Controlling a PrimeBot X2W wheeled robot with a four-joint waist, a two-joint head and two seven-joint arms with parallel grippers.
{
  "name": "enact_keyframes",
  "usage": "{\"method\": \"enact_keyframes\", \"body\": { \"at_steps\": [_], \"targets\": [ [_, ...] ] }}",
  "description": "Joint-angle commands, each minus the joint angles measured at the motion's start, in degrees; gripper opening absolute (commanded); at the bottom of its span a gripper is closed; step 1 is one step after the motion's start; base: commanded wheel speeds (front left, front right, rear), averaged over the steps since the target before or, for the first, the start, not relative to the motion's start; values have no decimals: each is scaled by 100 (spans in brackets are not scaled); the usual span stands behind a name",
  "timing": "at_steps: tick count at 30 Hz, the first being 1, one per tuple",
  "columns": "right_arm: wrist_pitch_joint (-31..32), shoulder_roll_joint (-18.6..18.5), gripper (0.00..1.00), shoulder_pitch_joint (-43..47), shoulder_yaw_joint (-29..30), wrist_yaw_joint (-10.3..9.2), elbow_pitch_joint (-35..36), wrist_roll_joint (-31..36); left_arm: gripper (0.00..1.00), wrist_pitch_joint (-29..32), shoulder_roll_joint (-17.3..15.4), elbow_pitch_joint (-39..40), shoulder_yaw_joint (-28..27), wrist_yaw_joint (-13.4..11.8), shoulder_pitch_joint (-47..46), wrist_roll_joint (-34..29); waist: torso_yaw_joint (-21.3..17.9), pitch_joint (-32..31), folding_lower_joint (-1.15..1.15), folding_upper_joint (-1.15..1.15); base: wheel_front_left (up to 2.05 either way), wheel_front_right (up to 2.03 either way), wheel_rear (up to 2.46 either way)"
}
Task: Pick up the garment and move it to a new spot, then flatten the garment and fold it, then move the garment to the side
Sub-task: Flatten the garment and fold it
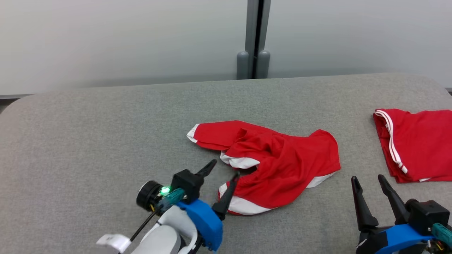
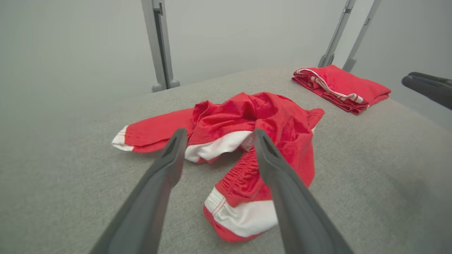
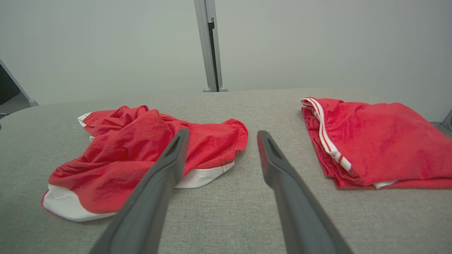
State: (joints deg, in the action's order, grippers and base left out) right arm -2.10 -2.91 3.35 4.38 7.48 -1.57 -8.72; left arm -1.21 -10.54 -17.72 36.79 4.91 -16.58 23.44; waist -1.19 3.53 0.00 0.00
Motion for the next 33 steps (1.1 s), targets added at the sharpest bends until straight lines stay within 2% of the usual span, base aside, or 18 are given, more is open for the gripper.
{"method": "enact_keyframes", "body": {
  "at_steps": [1, 5, 11, 17, 19, 20, 21, 22, 25, 33],
  "targets": [
    [-30, 0, 100, -86, -39, 2, -24, -15, 100, 106, 53, -142, 102, 64, -212, -20, -52, 20, 0, 0, 0, 0, 0],
    [-87, -1, 100, -198, -178, 2, -131, -63, 100, 499, 178, -567, 533, 209, -644, 48, -228, 99, 0, 0, 0, 0, 0],
    [-142, -2, 100, -290, -301, 3, -232, -131, 100, 899, 202, -1084, 918, 258, -1072, 271, -445, 227, 0, 0, 0, 0, 0],
    [-213, -1, 100, -401, -349, 3, -306, -230, 100, 845, 280, -1520, 1000, 268, -1379, 467, -601, 388, 0, 0, 0, 0, 0],
    [-230, 0, 100, -446, -355, 3, -335, -231, 80, 774, 312, -1686, 1000, 264, -1455, 515, -627, 427, 0, 0, 0, 0, 0],
    [-239, 0, 100, -452, -350, 3, -348, -239, 47, 736, 337, -1764, 986, 264, -1485, 540, -635, 440, 0, 0, 0, 0, 0],
    [-248, 0, 100, -452, -348, 3, -362, -242, 26, 698, 364, -1855, 978, 264, -1508, 559, -642, 449, 0, 0, 0, 0, 0],
    [-245, 0, 100, -455, -344, 3, -376, -246, 0, 656, 393, -1927, 979, 265, -1538, 568, -648, 456, 0, 0, 0, 0, 0],
    [-266, 0, 100, -508, -341, 3, -398, -274, 0, 390, 449, -2122, 871, 216, -1589, 655, -656, 463, 0, 0, 0, 0, 0],
    [-282, 0, 100, -526, -333, 3, -416, -296, 0, -887, 499, -2545, 100, -538, -1399, 986, -499, 496, 0, 0, 0, 0, 0]
  ]
}}
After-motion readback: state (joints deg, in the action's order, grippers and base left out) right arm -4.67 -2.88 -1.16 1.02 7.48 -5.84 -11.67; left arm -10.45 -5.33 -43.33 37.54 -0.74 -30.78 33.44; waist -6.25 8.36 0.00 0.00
